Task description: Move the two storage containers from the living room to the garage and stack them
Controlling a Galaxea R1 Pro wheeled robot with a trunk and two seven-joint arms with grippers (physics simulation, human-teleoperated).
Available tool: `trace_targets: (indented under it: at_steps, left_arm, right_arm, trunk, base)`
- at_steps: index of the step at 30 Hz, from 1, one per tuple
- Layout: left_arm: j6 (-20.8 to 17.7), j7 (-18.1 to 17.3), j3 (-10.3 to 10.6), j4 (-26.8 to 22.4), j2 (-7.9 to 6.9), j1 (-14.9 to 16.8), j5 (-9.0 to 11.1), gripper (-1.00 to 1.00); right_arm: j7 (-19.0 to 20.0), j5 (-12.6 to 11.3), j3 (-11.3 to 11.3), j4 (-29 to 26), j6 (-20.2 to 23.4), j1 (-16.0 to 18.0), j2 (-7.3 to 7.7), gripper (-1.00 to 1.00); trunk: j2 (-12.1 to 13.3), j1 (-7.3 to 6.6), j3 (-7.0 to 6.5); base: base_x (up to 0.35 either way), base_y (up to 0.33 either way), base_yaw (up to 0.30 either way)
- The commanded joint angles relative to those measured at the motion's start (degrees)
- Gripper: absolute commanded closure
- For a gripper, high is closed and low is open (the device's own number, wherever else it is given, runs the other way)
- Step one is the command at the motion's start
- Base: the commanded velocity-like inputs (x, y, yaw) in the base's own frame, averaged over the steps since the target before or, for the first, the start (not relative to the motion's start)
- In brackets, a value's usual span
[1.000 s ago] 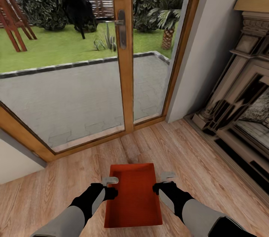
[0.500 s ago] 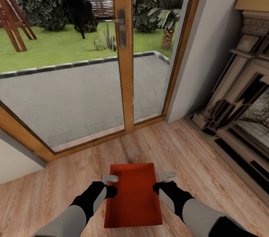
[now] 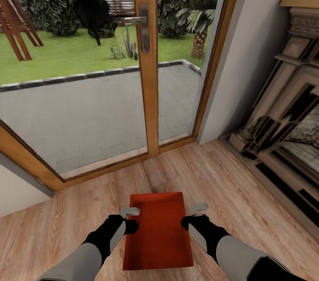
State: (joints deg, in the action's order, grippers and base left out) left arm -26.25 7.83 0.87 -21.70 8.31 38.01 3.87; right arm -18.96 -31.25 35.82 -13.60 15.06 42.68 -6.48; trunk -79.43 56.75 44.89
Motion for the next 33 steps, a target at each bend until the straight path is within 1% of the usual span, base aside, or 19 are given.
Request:
trace_targets:
  at_steps: [1, 16, 24, 33]
  left_arm:
    - [-0.3, 0.3, 0.1, -0.1, 0.0, 0.0, 0.4, -1.0]
    - [-0.3, 0.4, 0.2, -0.3, 0.02, 0.0, 0.3, -1.0]
    - [-0.3, 0.4, 0.2, -1.8, -0.24, 0.0, 0.3, -1.0]
    - [-0.3, 0.4, 0.3, -2.0, -0.23, 0.0, 0.3, -1.0]
  right_arm:
    - [-0.4, -0.4, 0.5, -0.1, 0.3, 0.0, 0.01, -1.0]
    - [-0.4, -0.5, 0.5, 0.0, 0.2, 0.0, 0.05, -1.0]
    - [-0.3, -0.5, 0.5, 0.0, -0.2, 0.0, -0.03, -1.0]
    - [-0.1, -0.6, 0.4, 0.4, 0.1, 0.0, -0.11, -1.0]
  trunk:
    - [-0.4, 0.22, 0.23]
    - [-6.5, 3.52, 2.92]
    - [-9.7, 5.28, 4.36]
    - [-13.3, 7.25, 5.97]
  base:
    - [0.0, 0.0, 0.0]
    - [0.0, 0.0, 0.0]
    - [0.0, 0.0, 0.0]
    - [0.0, 0.0, 0.0]
